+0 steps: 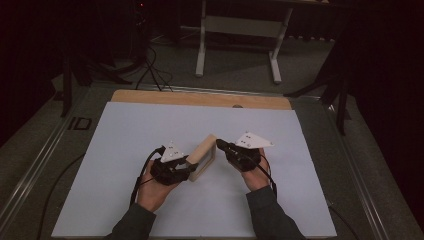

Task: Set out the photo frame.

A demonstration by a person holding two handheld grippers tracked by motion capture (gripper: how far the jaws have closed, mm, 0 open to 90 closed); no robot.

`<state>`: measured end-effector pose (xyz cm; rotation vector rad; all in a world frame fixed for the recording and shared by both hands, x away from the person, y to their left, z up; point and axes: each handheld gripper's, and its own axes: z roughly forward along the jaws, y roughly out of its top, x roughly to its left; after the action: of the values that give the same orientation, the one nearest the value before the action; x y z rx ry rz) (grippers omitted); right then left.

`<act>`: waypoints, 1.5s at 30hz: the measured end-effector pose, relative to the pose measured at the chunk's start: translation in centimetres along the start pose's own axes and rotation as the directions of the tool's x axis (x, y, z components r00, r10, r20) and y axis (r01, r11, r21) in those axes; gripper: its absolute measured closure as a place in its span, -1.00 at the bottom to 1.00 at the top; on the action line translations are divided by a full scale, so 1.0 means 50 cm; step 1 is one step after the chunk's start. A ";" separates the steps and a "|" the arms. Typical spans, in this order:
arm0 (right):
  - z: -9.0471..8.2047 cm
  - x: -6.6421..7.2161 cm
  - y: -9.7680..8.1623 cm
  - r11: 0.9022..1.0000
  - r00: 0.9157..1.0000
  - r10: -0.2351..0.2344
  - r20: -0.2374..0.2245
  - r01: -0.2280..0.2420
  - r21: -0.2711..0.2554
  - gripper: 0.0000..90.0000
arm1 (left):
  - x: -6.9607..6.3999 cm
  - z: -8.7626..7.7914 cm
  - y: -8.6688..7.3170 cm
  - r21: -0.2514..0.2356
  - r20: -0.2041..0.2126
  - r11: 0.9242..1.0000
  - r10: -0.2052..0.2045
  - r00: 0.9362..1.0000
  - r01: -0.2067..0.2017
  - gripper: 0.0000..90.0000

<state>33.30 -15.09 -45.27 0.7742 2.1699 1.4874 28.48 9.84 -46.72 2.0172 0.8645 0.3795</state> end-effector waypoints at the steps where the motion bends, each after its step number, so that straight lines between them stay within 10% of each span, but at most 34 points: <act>1: 0.000 -0.001 0.000 1.000 1.000 0.000 0.003 0.000 0.001 0.99 | -0.002 0.000 0.000 0.003 0.001 1.000 0.014 1.000 -0.014 0.35; 19: 0.012 -0.002 -0.005 1.000 1.000 -0.004 0.023 0.003 0.026 0.99 | -0.024 -0.004 -0.002 0.010 0.099 0.993 0.116 0.988 -0.117 0.35; 45: 0.019 -0.003 -0.007 1.000 0.999 -0.004 0.047 0.003 0.029 1.00 | -0.022 -0.005 -0.001 0.020 0.055 0.992 0.126 0.990 -0.128 0.34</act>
<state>33.93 -14.61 -45.93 0.8063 2.1615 1.4244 27.54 9.26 -46.55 2.1006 0.7125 0.3858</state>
